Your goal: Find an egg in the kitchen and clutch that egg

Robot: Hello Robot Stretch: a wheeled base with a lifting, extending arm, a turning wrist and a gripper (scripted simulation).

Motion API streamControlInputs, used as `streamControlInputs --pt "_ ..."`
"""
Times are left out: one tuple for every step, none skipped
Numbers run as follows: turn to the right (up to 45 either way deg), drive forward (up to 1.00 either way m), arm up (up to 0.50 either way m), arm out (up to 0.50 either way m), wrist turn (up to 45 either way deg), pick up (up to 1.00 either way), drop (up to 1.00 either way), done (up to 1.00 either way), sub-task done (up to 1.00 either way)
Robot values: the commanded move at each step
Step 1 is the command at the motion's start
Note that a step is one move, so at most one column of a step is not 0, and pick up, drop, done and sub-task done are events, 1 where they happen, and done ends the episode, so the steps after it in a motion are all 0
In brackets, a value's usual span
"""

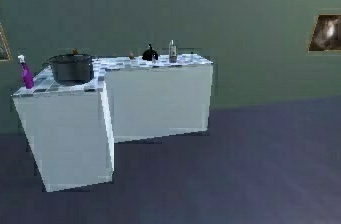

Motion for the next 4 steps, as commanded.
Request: streamControlInputs --pt "0.0 1.0 0.0 0.0 0.0 0.0 0.0 0.0 0.0" --pt "0.0 0.6 0.0 0.0 0.0 0.0 0.0 0.0 0.0" --pt "-45.0 0.0 0.0 0.0 0.0 0.0 0.0 0.0 0.0" --pt "-45.0 0.0 0.0 0.0 0.0 0.0 0.0 0.0 0.0"
